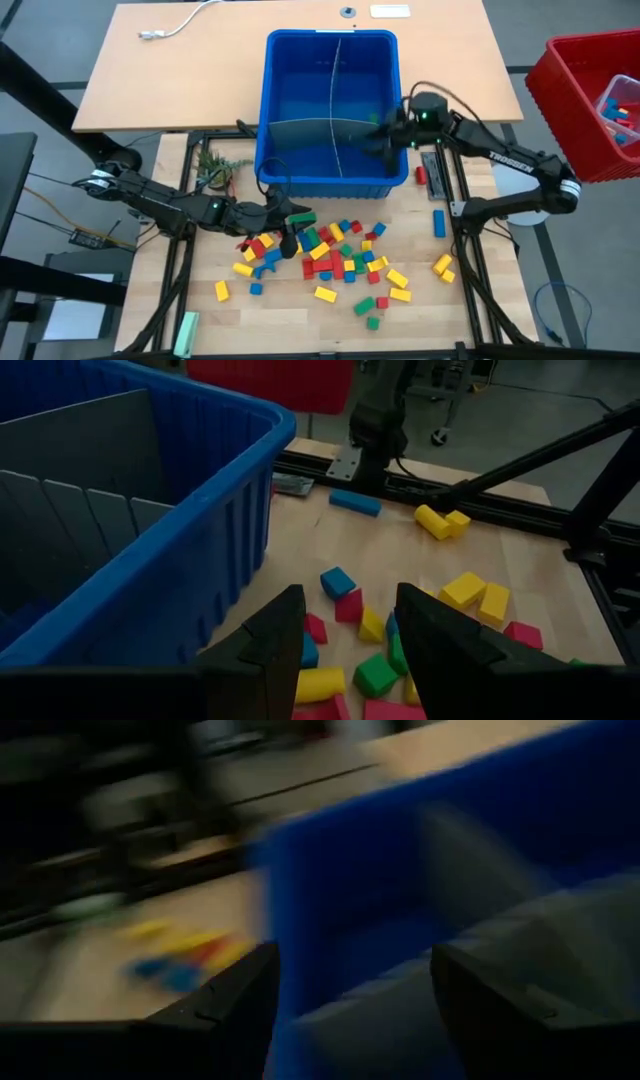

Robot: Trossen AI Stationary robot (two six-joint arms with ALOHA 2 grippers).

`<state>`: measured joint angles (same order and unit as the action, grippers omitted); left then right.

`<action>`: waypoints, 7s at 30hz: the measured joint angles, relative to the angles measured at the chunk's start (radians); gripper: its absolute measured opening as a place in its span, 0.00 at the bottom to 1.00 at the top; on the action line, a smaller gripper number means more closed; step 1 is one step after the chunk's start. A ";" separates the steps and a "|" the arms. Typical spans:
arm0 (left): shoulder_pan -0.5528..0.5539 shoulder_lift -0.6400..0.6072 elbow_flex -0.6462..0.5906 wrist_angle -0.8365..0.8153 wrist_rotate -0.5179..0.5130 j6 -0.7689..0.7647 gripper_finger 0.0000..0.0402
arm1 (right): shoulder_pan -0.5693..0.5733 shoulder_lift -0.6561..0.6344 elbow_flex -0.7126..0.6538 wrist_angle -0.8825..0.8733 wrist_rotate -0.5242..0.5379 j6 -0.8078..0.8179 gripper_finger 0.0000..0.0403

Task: Sort blocks
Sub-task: Put the green block with the other green blocks into the blue bin

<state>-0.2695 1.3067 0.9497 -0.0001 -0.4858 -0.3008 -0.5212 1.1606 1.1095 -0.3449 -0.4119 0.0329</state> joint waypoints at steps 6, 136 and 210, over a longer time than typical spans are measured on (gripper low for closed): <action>0.000 0.000 0.000 0.004 0.000 0.000 0.41 | 0.210 0.038 0.000 -0.023 -0.106 -0.005 0.55; 0.001 0.003 0.000 0.005 -0.003 0.009 0.41 | -0.080 0.069 0.000 0.175 0.404 -0.144 0.64; 0.001 0.003 0.000 0.005 -0.003 0.007 0.41 | 0.662 0.571 0.000 -0.275 0.243 -0.052 0.03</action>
<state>-0.2684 1.3098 0.9497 0.0051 -0.4892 -0.2935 0.1410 1.7318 1.1091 -0.6195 -0.1687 -0.0189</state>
